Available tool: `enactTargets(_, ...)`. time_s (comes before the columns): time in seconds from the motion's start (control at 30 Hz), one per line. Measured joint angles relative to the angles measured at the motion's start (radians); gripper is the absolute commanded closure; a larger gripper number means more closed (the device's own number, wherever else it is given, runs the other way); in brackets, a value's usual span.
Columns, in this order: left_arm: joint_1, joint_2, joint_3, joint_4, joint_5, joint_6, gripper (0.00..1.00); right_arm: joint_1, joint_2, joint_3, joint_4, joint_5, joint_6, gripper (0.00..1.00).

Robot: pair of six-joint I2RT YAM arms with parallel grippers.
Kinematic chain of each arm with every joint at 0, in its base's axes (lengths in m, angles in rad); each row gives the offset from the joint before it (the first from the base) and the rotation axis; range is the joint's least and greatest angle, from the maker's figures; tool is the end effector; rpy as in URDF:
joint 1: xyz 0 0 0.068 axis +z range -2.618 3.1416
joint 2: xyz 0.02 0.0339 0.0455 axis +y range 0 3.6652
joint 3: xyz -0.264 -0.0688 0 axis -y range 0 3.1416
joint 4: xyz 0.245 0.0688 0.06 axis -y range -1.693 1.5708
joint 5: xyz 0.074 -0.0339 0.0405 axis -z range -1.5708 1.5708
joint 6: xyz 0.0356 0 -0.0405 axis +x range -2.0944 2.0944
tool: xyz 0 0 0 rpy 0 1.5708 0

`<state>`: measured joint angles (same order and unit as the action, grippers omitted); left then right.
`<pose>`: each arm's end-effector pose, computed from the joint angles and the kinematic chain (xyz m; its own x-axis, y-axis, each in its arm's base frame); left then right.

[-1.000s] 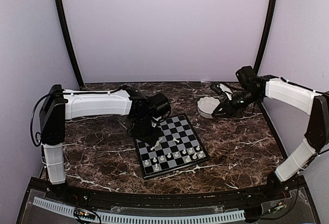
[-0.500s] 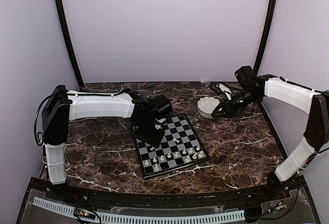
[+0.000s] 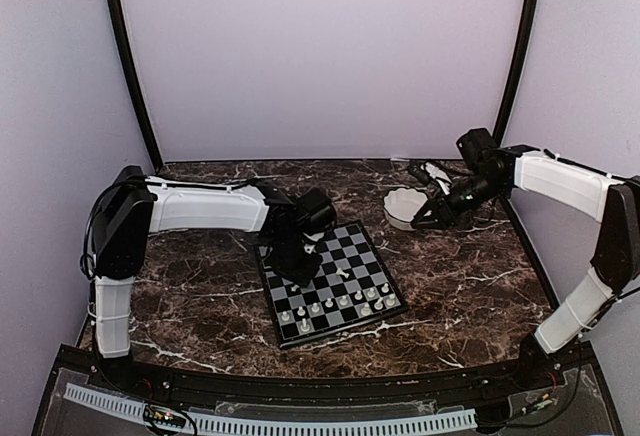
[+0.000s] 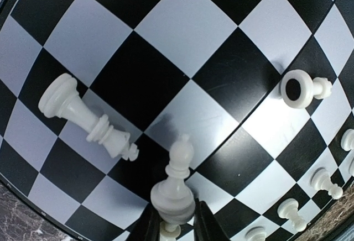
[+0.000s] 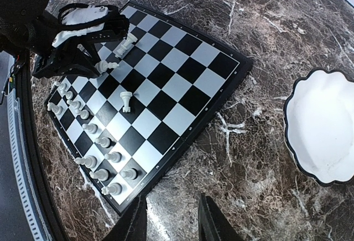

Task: Set up the chess pieces on the board
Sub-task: Pick up the chess pile from the storage box, then pick up the bishop from the chess pile.

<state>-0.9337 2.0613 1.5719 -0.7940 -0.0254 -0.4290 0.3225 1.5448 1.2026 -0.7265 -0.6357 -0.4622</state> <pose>0.2505 -0.3370 0.1791 -0.8512 0.4512 -0.2679 0.4896 0.8667 -0.0958 0.2906 0.1194 0.2617 -0.5096 -0.5486 -0.6628 -0.8416 0.4781 0.2512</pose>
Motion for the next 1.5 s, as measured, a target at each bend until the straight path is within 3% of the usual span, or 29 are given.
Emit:
enactTargets(0.47,0.009,0.003,-0.008,0.035,0.063,0.003,0.98,0.051,0.035,0.007,0.005,-0.008,0.016,0.67)
enactTargets(0.83,0.009,-0.021,-0.043,0.066,0.082,-0.001,0.98,0.116,0.111,0.074,0.056,-0.064,0.084,0.66)
enactTargets(1.03,0.009,-0.055,-0.09,0.101,0.099,0.008,0.98,0.157,0.152,0.092,0.084,-0.106,0.137,0.61)
enactTargets(1.5,0.009,-0.21,-0.168,0.308,0.151,0.029,0.96,0.237,0.286,0.068,0.222,-0.339,0.415,0.56)
